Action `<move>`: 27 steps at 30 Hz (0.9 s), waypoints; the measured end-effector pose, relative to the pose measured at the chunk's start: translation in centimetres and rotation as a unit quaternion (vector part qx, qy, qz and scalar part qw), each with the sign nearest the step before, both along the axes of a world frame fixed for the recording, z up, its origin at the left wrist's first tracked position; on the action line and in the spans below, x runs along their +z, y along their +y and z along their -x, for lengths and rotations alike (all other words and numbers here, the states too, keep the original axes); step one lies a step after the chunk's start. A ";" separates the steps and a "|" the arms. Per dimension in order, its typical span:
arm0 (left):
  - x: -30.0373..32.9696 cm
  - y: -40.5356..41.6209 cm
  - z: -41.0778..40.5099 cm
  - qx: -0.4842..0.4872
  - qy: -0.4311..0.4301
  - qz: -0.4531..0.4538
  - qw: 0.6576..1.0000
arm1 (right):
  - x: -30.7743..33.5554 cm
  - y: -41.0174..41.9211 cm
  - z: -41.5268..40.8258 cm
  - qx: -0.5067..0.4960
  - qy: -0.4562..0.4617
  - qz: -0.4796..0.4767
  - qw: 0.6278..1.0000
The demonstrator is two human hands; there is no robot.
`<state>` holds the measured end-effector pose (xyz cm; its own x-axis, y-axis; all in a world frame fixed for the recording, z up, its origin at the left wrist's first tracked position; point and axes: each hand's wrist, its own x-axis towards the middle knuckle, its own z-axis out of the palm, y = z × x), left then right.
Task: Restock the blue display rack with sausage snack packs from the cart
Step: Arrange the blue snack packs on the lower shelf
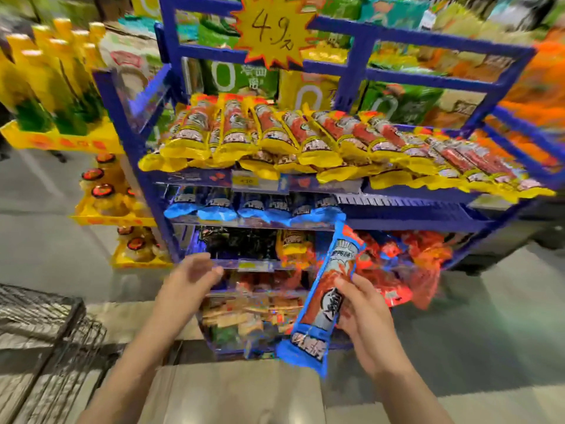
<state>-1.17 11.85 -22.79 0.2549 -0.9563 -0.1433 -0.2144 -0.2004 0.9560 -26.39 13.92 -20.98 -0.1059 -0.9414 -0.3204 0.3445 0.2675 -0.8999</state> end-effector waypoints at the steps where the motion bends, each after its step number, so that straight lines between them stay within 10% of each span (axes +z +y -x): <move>1: 0.5 -0.9 -0.3 0.031 -0.033 0.015 0.999 | 0.2 -0.1 0.7 0.009 0.002 0.000 1.000; 8: 2.8 -6.1 -5.5 0.144 -0.162 0.126 0.968 | 0.5 -2.4 -1.3 0.121 0.032 -0.008 0.992; 17: 3.0 -8.3 -6.9 0.111 -0.120 0.156 0.974 | 2.0 -7.1 -5.2 0.093 0.185 0.001 0.978; 27: 2.2 -8.1 -7.5 0.072 -0.080 0.172 0.979 | 1.7 -7.6 -5.0 0.090 0.052 -0.062 0.993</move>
<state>6.34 3.72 -20.56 0.3827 -0.8937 0.2341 -0.3610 0.0886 0.9284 -21.41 6.35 -19.29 0.0217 -0.9018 -0.4317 0.1890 0.4277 -0.8839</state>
